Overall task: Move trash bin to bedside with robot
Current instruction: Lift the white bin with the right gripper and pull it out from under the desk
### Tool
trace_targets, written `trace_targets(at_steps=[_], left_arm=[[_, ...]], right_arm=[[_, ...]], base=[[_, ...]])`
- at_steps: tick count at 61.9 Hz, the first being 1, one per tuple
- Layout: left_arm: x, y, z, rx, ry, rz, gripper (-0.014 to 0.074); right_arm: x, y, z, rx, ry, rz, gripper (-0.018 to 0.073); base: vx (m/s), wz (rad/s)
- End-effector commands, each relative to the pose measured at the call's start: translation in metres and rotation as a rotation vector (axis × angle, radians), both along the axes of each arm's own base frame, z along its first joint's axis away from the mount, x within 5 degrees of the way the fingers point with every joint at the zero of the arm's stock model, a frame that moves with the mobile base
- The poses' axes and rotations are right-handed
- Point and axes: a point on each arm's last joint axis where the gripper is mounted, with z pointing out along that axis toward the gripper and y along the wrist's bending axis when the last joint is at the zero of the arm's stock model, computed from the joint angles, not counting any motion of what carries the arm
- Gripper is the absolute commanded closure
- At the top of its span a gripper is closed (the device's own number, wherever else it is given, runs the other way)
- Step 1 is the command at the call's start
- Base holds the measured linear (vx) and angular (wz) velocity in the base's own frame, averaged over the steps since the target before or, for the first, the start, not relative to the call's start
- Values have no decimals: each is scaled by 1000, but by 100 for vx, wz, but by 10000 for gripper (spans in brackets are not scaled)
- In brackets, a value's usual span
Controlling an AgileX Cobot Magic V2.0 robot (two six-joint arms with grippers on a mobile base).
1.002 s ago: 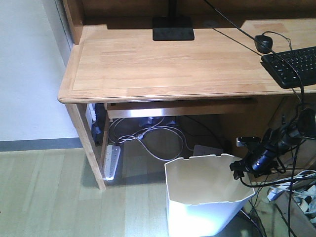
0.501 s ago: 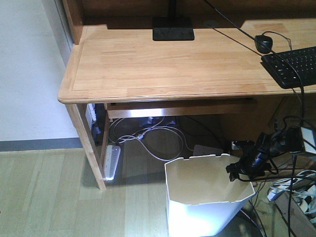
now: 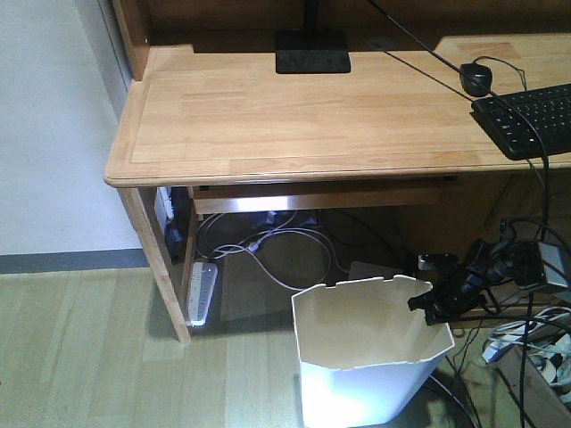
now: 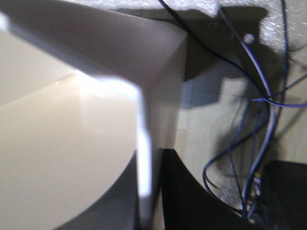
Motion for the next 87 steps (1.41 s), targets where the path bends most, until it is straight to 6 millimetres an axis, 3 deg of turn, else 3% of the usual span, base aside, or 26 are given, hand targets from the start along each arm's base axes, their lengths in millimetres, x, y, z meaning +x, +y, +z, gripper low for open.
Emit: trace_targets(at_steps=[1, 22, 39, 52, 73, 87], left_arm=[[1, 0, -3, -12, -50, 0, 602], [1, 0, -3, -12, -50, 0, 602], [1, 0, -3, -12, -50, 0, 602], [1, 0, -3, -12, -50, 0, 602], [1, 0, -3, -12, -50, 0, 602], [1, 0, -3, -12, -50, 0, 602]], right_arm=[[25, 11, 35, 150, -50, -29, 569], [30, 15, 59, 322, -24, -80, 565], [37, 15, 107, 316, -45, -49, 565], [10, 16, 135, 260, -81, -55, 565], [-25, 26, 211, 269, -164, -58, 565], [-58, 39, 252, 249, -181, -53, 565]], base=[[0, 0], [0, 0], [0, 0], [0, 0], [0, 0], [0, 0]])
